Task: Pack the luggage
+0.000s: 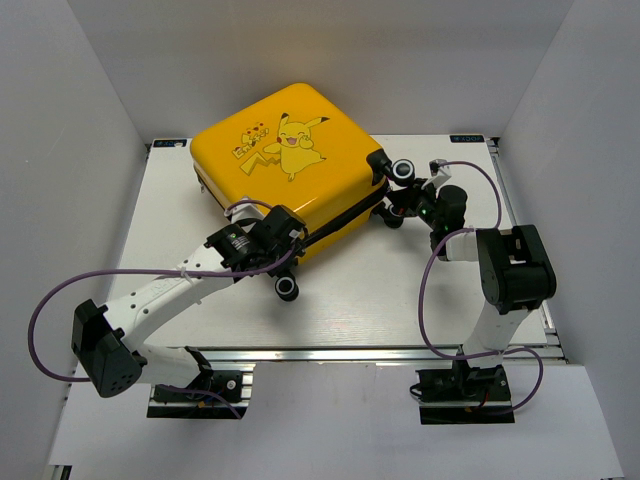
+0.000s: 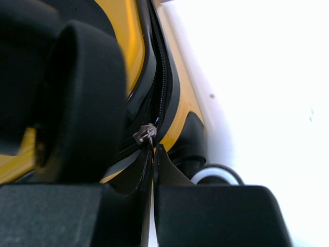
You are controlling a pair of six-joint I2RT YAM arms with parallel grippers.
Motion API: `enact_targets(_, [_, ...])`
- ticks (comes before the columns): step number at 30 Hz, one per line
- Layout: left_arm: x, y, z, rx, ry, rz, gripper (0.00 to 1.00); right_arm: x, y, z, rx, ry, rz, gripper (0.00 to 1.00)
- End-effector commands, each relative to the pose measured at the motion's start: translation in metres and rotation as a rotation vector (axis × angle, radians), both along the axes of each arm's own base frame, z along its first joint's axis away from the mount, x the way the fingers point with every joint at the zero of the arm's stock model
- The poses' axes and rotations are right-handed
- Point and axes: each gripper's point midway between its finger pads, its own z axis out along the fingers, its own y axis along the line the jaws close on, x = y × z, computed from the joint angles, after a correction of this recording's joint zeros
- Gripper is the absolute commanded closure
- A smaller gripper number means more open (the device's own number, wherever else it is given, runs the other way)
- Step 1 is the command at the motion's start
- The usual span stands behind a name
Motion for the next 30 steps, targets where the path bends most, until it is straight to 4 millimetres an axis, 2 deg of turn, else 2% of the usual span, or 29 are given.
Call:
enact_targets(1, [-0.066,0.121,-0.012,0.333,0.162,0.105,1.00,0.075,-0.155,0.041,-0.101,-0.208,-0.509,1.00])
enact_targets(8, [-0.078,0.131,-0.031,0.330,0.229,0.124,1.00,0.111,-0.175,0.077,-0.222,-0.388,-0.414,1.00])
enact_targets(11, [-0.082,0.134,-0.037,0.328,0.250,0.129,1.00,0.138,-0.165,0.089,-0.218,-0.437,-0.332,1.00])
enact_targets(12, [-0.084,0.136,-0.039,0.333,0.262,0.136,1.00,0.144,-0.151,0.091,-0.214,-0.445,-0.271,1.00])
enact_targets(13, [-0.085,0.136,-0.041,0.332,0.268,0.133,1.00,0.152,-0.145,0.077,-0.211,-0.424,-0.244,1.00])
enact_targets(14, [-0.086,0.138,-0.042,0.330,0.278,0.141,1.00,0.159,-0.135,0.091,-0.199,-0.465,-0.217,1.00])
enact_targets(15, [-0.086,0.138,-0.044,0.335,0.286,0.139,1.00,0.164,-0.124,0.080,-0.194,-0.463,-0.191,1.00])
enact_targets(16, [-0.087,0.138,-0.047,0.332,0.302,0.146,1.00,0.170,-0.120,0.094,-0.189,-0.515,-0.189,1.00])
enact_targets(17, [-0.088,0.137,-0.048,0.330,0.306,0.145,1.00,0.175,-0.110,0.098,-0.178,-0.536,-0.171,1.00])
enact_targets(18, [-0.088,0.137,-0.052,0.341,0.321,0.143,1.00,0.180,-0.104,0.097,-0.171,-0.543,-0.157,1.00])
enact_targets(19, [-0.089,0.139,-0.053,0.344,0.334,0.151,1.00,0.187,-0.087,0.081,-0.154,-0.528,-0.121,1.00])
enact_targets(20, [-0.089,0.138,-0.056,0.348,0.347,0.149,1.00,0.195,-0.081,0.098,-0.147,-0.588,-0.108,1.00])
enact_targets(21, [-0.089,0.138,-0.058,0.359,0.360,0.148,1.00,0.199,-0.073,0.098,-0.138,-0.595,-0.092,1.00])
enact_targets(22, [-0.088,0.139,-0.059,0.359,0.368,0.157,1.00,0.206,-0.066,0.083,-0.140,-0.575,-0.082,1.00])
enact_targets(23, [-0.088,0.138,-0.060,0.361,0.376,0.155,1.00,0.207,-0.036,0.087,-0.151,-0.596,-0.038,1.00])
enact_targets(24, [-0.088,0.139,-0.061,0.361,0.383,0.160,1.00,0.206,-0.029,0.083,-0.156,-0.596,-0.026,1.00])
enact_targets(25, [-0.089,0.139,-0.062,0.362,0.388,0.159,1.00,0.199,-0.013,0.082,-0.156,-0.607,0.004,1.00])
enact_targets(26, [-0.089,0.139,-0.062,0.360,0.387,0.160,1.00,0.191,-0.002,0.092,-0.156,-0.654,0.017,1.00])
enact_targets(28, [-0.084,0.138,-0.056,0.334,0.365,0.181,1.00,0.164,0.011,0.088,-0.161,-0.646,0.034,1.00])
enact_targets(29, [-0.077,0.134,-0.045,0.318,0.335,0.179,1.00,0.153,0.019,0.092,-0.179,-0.670,0.042,1.00])
enact_targets(30, [-0.070,0.135,-0.036,0.328,0.302,0.168,0.91,0.138,0.022,0.115,-0.183,-0.726,0.052,1.00])
